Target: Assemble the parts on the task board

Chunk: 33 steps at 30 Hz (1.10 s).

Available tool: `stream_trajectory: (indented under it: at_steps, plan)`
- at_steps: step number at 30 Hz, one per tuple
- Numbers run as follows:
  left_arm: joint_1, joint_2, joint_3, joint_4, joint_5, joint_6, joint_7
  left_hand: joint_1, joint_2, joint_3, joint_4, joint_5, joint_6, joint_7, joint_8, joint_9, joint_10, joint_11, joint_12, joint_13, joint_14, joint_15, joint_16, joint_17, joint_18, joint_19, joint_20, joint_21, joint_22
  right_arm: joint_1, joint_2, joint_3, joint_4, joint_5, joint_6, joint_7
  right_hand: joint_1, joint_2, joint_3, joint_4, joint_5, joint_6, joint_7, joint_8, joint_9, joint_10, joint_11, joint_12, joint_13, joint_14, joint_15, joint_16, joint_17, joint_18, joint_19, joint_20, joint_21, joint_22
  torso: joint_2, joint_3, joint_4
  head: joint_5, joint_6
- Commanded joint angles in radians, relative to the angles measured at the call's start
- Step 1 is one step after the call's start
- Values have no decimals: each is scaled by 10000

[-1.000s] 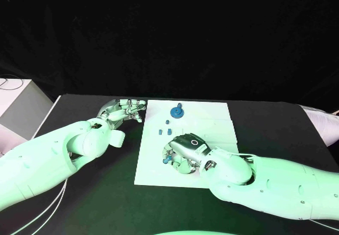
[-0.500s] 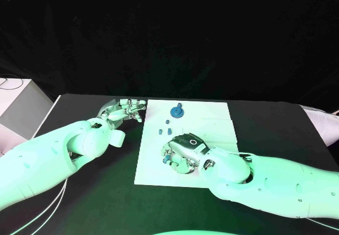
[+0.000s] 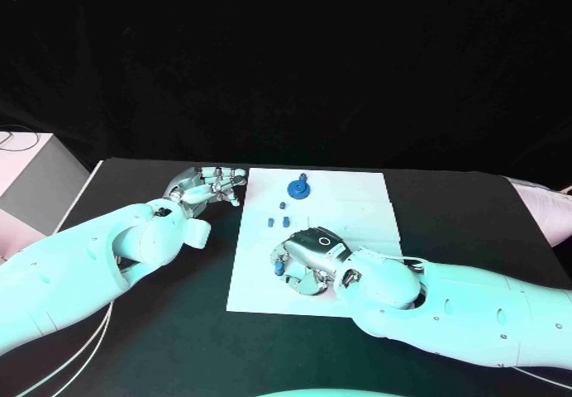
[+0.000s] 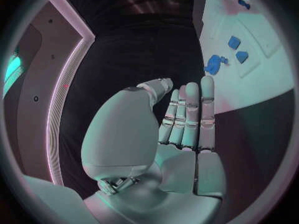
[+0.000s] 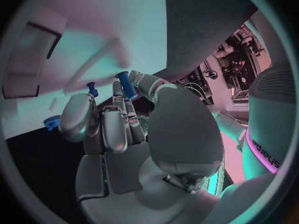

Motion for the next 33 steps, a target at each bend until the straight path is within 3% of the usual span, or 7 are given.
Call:
stream_trajectory:
  at_steps: [1, 6, 12, 14, 17, 21, 33]
  plan:
    - [1, 7, 5, 20, -30, 150, 39, -11, 38, 19, 20, 21, 38, 49, -6, -15, -101, 0, 31, -15, 48, 11, -53, -9, 159, 82, 1, -35, -16, -16, 9, -10, 9, 1, 117, 134, 26, -63, -98, 14, -62, -57, 5, -59, -17, -113, 12, -52, -20, 164, 66, -74, -24, 4, -19, 69, -68, -40, 4, 7, -1, 7, 6]
    - [1, 5, 4, 20, -30, 155, 24, -11, 38, 19, 20, 21, 38, 49, -6, -15, -101, 0, 31, -15, 48, 11, -53, -9, 159, 82, 1, -35, -16, -16, -7, -10, -1, 1, -94, 96, 157, -22, -375, 56, -39, -99, 38, -128, -24, -504, 77, -140, -154, 116, 114, -169, -237, 86, -141, 109, -516, -443, 5, 9, -7, 11, 19]
    - [1, 5, 4, 17, -33, 156, 14, -6, 38, 9, 42, 11, 40, 48, -5, -21, -105, -1, 42, -20, 51, 13, -56, -14, 157, 93, 2, -47, -26, -16, -33, -10, -5, 1, -539, 23, 802, 348, -2104, 416, -25, -458, 28, -510, -185, -1394, 194, 39, -553, -9, 205, -447, -809, 227, -281, 198, -1431, -1218, 2, 11, -6, 5, 44]
    - [1, 4, 3, 16, -34, 156, 13, -6, 38, 9, 42, 11, 40, 48, -5, -21, -105, -1, 42, -20, 51, 13, -56, -14, 157, 93, 2, -47, -26, -16, -43, -10, -1, 24, -684, 15, 1076, 497, -2833, 688, -29, -590, 10, -645, -269, -1651, 234, 94, -698, -35, 234, -508, -939, 250, -279, 218, -1637, -1384, 2, 10, -3, 1, 46]
    - [1, 2, 3, 16, -34, 154, 12, -6, 38, 9, 42, 11, 40, 48, -5, -21, -105, -1, 42, -20, 51, 13, -56, -14, 157, 93, 2, -47, -26, -16, -61, -8, 12, 79, -836, 13, 2025, 575, -4302, 1858, 3, -794, -84, -876, -469, -2119, 315, 338, -1047, -55, 297, -551, -1094, 275, -218, 271, -1936, -1603, 0, 6, 1, -6, 52]
    - [1, -1, 2, 21, -34, 156, 8, -6, 38, 9, 42, 11, 40, 48, -5, -21, -105, -1, 42, -20, 51, 13, -56, -14, 157, 93, 2, -47, -26, -16, -106, -6, 37, 120, -869, 16, 2334, 529, -4535, 2377, 90, -796, -92, -905, -517, -2183, 314, 468, -1093, -53, 297, -535, -1101, 274, -187, 270, -1980, -1622, 1, 4, 4, -13, 65]
    - [-5, -41, -4, 30, -34, 160, -3, -6, 38, 9, 42, 11, 40, 48, -5, -21, -105, -1, 42, -20, 51, 13, -56, -14, 157, 93, 2, -47, -26, 193, -972, 114, 545, 1413, -915, 446, 2249, 497, -5645, 2511, 554, -1191, -162, -1080, -697, -2140, 273, 730, -1093, -305, 266, -1041, -2002, 478, -405, 255, -3201, -2683, -17, 10, -15, -66, 146]
